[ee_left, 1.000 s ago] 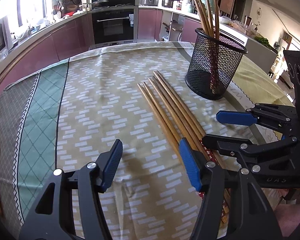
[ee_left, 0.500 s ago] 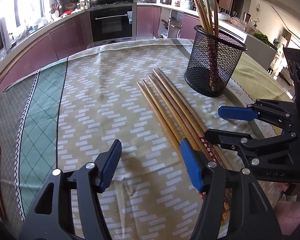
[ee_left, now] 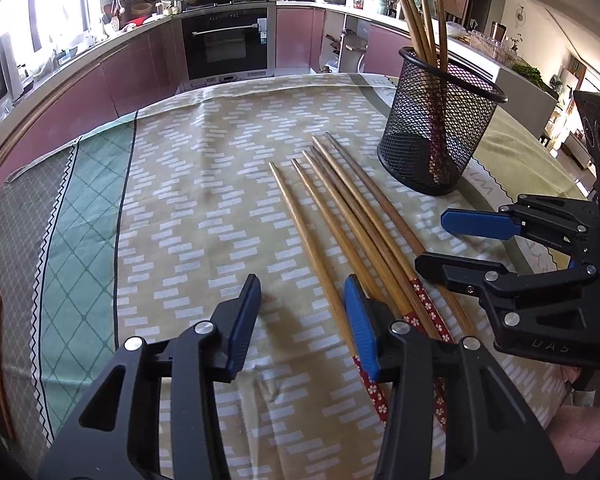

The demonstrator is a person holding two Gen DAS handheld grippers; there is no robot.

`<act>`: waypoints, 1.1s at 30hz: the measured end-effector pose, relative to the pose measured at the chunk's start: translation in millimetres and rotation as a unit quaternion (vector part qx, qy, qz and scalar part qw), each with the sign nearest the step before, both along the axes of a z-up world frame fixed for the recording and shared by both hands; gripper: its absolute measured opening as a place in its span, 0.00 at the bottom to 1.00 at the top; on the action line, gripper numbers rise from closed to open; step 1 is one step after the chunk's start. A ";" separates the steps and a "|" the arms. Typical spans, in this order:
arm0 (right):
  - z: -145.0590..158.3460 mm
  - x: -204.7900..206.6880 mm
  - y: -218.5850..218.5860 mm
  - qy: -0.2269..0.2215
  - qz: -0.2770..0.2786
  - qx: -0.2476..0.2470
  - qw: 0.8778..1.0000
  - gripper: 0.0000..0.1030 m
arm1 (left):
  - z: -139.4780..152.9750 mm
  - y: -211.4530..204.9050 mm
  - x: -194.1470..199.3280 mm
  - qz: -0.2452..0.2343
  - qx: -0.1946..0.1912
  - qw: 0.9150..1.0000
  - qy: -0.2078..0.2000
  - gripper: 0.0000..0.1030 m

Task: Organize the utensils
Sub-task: 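Move both open grippers back to the remaining chopsticks on the cloth, then close the left gripper on a chopstick while the right gripper grasps another chopstick, then lift the left gripper's chopstick toward the mesh cup while the right gripper lifts its chopstick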

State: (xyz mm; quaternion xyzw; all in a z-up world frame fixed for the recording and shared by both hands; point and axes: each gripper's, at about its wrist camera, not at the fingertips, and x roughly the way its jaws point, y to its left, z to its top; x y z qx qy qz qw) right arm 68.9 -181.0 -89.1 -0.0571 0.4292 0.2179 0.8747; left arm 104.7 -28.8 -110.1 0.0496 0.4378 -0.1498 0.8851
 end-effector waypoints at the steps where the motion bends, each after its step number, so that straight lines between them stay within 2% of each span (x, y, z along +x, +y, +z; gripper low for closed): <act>1: -0.1 1.7 0.8 -0.001 0.000 -0.002 1.000 0.38 | -0.1 0.3 1.2 0.001 -0.001 1.000 0.001 0.39; 7: -0.8 20.1 6.6 -0.003 -0.004 -0.005 1.000 0.32 | 0.2 -0.6 13.4 0.010 -0.007 1.000 0.002 0.26; 11: -0.6 27.4 6.0 0.000 -0.009 0.004 1.000 0.26 | 0.6 1.1 18.5 0.022 -0.016 1.000 0.004 0.12; 17: -1.5 28.3 -1.2 0.013 -0.017 0.039 0.999 0.11 | 0.3 6.2 19.6 0.040 -0.033 0.999 0.007 0.08; 25: 0.4 22.2 -12.3 0.021 -0.023 0.068 0.997 0.06 | 7.4 15.4 9.7 0.047 -0.052 0.998 0.000 0.08; 33: 14.8 7.7 -19.2 0.008 0.004 0.101 0.995 0.06 | 17.7 9.9 -10.5 0.012 -0.069 0.997 -0.008 0.08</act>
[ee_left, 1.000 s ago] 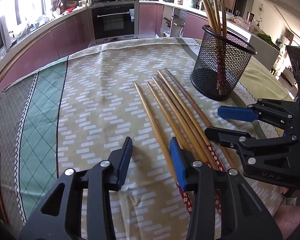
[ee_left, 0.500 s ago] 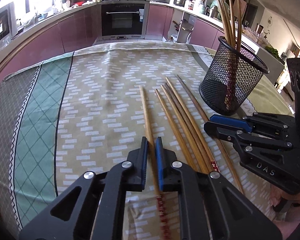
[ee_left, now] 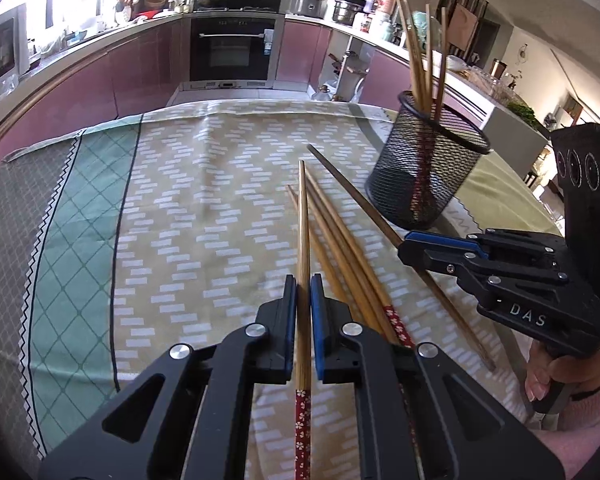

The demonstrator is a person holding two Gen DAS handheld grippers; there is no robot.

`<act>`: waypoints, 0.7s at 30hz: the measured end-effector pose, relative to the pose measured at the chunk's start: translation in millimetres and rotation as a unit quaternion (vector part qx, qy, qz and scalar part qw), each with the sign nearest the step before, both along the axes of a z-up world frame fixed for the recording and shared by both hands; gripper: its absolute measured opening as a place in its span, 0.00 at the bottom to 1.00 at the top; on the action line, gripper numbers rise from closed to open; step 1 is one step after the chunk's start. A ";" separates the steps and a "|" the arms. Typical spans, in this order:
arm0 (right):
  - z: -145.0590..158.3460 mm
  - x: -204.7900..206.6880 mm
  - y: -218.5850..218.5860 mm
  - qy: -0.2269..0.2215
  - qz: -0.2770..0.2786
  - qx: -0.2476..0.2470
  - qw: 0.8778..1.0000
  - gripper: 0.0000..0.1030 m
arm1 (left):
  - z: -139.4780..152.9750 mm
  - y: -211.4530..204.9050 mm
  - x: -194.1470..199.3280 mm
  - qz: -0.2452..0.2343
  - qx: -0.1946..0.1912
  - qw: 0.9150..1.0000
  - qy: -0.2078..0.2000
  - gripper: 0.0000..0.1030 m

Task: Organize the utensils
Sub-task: 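Lift the left gripper's chopstick toward the mesh cup while the right gripper lifts its chopstick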

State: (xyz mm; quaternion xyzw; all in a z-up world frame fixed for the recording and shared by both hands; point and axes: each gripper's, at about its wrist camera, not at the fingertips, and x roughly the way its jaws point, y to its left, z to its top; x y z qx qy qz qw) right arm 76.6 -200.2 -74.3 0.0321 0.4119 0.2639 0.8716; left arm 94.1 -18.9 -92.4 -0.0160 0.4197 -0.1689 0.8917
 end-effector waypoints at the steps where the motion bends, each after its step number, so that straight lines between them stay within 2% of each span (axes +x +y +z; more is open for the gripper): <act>1: 1.1 -1.8 0.6 -0.001 0.008 0.002 1.000 0.06 | -0.7 -1.7 -1.4 -0.003 0.000 1.000 0.001 0.08; 12: -11.3 0.3 12.5 0.028 0.038 -0.021 0.999 0.06 | -15.7 -13.8 5.1 -0.029 0.015 0.999 0.023 0.08; 18: -12.3 13.2 12.9 0.033 0.036 -0.033 0.998 0.15 | -19.0 -15.4 16.6 -0.038 0.023 0.999 0.031 0.11; 21: -13.2 18.6 13.5 0.039 0.043 -0.024 0.998 0.16 | -19.2 -18.4 22.4 -0.041 0.024 0.998 0.032 0.12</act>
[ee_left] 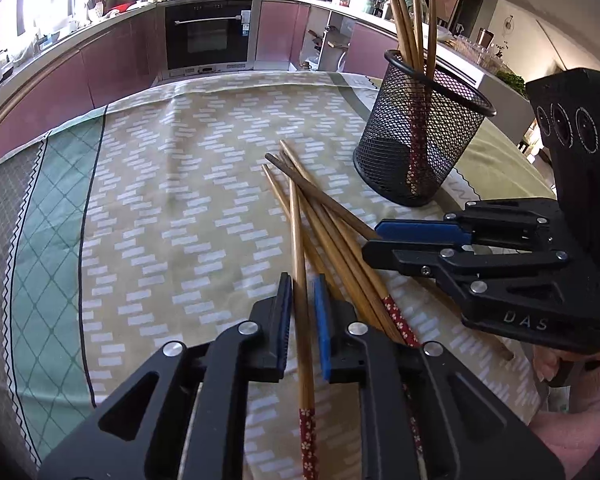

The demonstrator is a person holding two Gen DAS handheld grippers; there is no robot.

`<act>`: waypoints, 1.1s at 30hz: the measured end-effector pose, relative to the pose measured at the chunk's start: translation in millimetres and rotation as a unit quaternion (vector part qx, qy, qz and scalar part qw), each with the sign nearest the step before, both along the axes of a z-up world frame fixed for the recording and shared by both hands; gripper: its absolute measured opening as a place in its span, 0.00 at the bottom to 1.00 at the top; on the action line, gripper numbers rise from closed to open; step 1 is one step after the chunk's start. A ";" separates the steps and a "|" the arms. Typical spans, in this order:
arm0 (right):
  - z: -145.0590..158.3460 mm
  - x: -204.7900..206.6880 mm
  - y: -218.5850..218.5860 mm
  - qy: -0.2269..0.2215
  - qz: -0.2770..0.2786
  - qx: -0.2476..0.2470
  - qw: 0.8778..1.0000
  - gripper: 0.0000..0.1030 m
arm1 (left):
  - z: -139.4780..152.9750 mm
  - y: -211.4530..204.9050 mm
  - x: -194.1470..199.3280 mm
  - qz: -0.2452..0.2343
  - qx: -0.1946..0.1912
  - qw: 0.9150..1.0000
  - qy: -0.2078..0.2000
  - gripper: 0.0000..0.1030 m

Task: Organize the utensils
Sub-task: 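Lift the left gripper's chopstick toward the mesh cup while the right gripper lifts its chopstick, then lower the left gripper's chopstick upright into the mesh cup while the right gripper does likewise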

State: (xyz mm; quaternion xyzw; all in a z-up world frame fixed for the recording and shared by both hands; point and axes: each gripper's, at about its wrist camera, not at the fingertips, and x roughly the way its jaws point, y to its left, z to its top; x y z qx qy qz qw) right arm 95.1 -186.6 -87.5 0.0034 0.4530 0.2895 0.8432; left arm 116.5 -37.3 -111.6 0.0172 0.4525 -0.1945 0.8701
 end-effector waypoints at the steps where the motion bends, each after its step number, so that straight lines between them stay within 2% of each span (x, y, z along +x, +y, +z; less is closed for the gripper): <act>1: -1.0 2.5 0.3 0.002 0.000 0.003 1.000 0.14 | -0.2 -0.9 2.3 0.000 -0.001 1.000 0.001 0.11; 3: -2.7 3.0 -1.9 0.008 0.002 0.019 1.000 0.06 | 0.2 -1.3 5.4 0.005 -0.004 1.000 0.003 0.10; 8: 0.4 -1.2 -12.6 0.003 -0.003 0.036 0.999 0.06 | 3.8 1.4 3.2 0.014 -0.015 1.000 0.000 0.07; 12: 16.5 -10.2 -21.9 -0.022 -0.002 0.055 0.998 0.06 | 18.7 5.5 -4.1 0.010 -0.031 0.999 -0.015 0.07; 21: 64.0 -30.5 -49.5 -0.089 -0.017 0.099 0.991 0.06 | 73.7 10.6 -18.5 -0.019 -0.088 0.994 -0.065 0.07; 33: 111.0 -37.1 -84.9 -0.160 -0.043 0.126 0.978 0.06 | 136.2 16.4 -25.2 -0.037 -0.153 0.979 -0.129 0.07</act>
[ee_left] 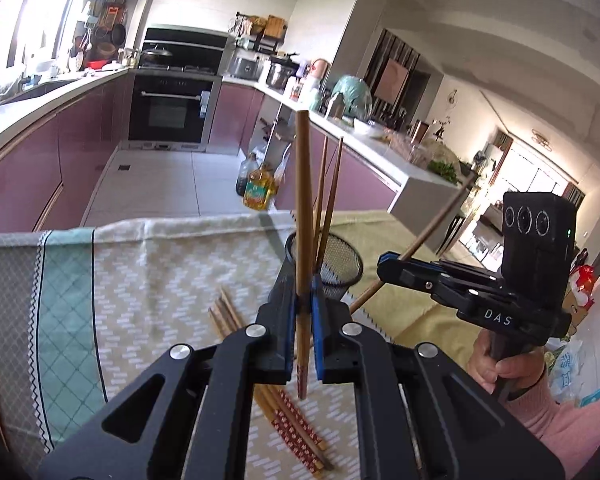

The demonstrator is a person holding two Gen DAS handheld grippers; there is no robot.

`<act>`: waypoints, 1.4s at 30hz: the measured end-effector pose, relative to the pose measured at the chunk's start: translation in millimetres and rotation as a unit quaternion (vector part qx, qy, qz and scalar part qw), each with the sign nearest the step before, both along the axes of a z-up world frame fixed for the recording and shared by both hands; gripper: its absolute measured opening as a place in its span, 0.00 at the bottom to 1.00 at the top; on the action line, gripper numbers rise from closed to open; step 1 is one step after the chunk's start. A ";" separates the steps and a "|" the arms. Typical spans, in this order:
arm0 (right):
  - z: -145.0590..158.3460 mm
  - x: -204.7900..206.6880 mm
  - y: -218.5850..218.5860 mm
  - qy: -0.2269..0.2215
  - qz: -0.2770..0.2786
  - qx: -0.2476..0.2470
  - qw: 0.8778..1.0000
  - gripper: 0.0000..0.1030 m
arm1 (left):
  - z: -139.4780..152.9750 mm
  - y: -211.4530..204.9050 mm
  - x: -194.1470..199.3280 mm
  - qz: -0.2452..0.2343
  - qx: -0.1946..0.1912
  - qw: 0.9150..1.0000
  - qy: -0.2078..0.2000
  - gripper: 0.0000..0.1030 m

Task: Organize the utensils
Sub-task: 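Lower the left gripper's chopstick upright into the mesh cup while the right gripper does likewise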

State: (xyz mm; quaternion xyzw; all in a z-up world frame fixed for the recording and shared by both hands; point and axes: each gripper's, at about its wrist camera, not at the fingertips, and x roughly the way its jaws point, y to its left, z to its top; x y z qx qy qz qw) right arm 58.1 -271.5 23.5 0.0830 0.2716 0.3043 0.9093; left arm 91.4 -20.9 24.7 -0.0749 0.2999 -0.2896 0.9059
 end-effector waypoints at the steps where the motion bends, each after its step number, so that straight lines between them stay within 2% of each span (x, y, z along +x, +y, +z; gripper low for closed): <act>1: 4.0 0.7 -3.0 -0.005 -0.003 0.001 1.000 0.06 | 4.2 -0.4 1.0 0.001 -0.003 1.000 -0.005 0.07; 14: 55.6 21.3 -30.0 -0.066 -0.041 -0.004 0.997 0.06 | 55.2 -20.5 35.4 0.013 -0.030 0.998 -0.056 0.07; 18: 61.4 29.6 -34.6 -0.076 -0.052 -0.001 0.996 0.06 | 64.2 -28.6 43.0 0.012 -0.034 0.997 -0.069 0.07; 21: 60.8 36.2 -37.3 -0.074 -0.058 0.000 0.996 0.06 | 67.8 -37.2 47.5 0.013 -0.023 0.997 -0.074 0.07; 29: 55.5 52.0 -38.7 -0.067 -0.068 0.007 0.995 0.06 | 44.4 -67.9 65.1 0.006 0.038 0.998 -0.051 0.07; 38: 53.5 55.0 -38.9 -0.072 -0.081 0.000 0.994 0.06 | 17.1 -77.2 83.0 -0.004 0.062 0.998 -0.019 0.07; 42: 42.7 63.9 -35.5 -0.045 -0.076 -0.013 0.996 0.06 | 10.2 -83.2 87.5 -0.014 0.077 0.997 -0.008 0.07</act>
